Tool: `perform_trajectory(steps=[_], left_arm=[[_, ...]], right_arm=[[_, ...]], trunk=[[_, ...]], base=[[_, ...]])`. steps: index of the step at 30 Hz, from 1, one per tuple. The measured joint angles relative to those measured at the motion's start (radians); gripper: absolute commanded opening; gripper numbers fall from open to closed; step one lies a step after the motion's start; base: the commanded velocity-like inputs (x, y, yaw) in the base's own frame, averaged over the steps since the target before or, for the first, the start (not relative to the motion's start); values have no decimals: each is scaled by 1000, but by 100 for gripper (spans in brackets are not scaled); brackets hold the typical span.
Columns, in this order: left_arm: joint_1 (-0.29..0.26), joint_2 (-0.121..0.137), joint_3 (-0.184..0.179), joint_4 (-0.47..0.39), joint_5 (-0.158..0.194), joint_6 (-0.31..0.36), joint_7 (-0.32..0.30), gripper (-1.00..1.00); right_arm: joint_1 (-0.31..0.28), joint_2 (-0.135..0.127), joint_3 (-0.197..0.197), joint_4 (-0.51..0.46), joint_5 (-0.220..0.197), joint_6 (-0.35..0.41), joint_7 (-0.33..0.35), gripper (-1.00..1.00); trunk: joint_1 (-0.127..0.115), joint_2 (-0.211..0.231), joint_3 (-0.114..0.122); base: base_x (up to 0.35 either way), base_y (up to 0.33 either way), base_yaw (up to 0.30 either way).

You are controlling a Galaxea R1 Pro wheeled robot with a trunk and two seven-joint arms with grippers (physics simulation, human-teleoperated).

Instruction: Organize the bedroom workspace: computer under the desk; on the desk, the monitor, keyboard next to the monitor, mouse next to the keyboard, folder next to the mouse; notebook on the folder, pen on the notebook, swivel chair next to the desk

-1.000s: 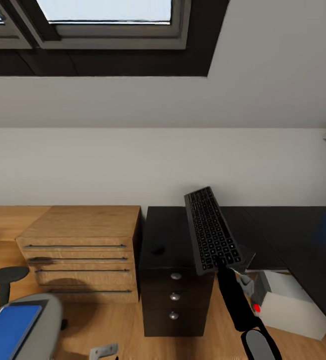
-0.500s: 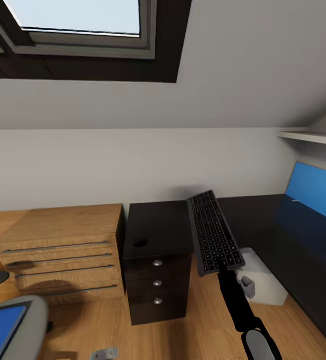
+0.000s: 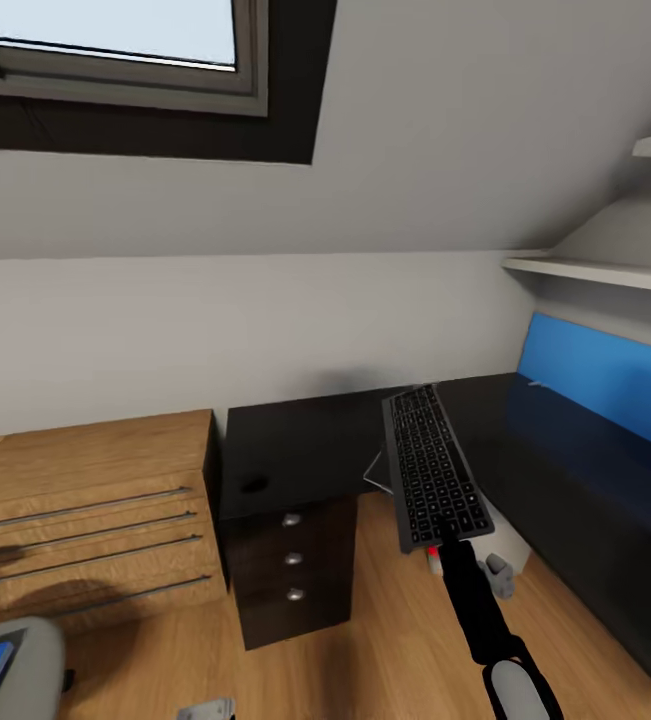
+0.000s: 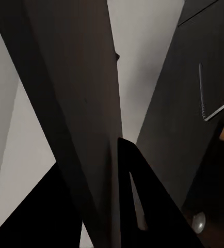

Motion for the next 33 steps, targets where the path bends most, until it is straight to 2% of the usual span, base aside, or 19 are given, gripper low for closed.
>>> perform_trajectory(steps=[8,15,33], left_arm=[[0,-1,-1,6,0,-4,1,100],[0,-1,0,26,0,-4,0,100],[0,0,0,35,1,-3,0,100]], right_arm=[[0,0,1,0,3,-23,-9,-100],[0,0,1,0,5,-26,-50,-100],[0,0,1,0,6,-28,-77,-100]], trunk=[[0,0,-3],[0,0,-6],[0,0,-12]], base=[[-102,304,-262],[-17,279,-262],[-31,26,-262]])
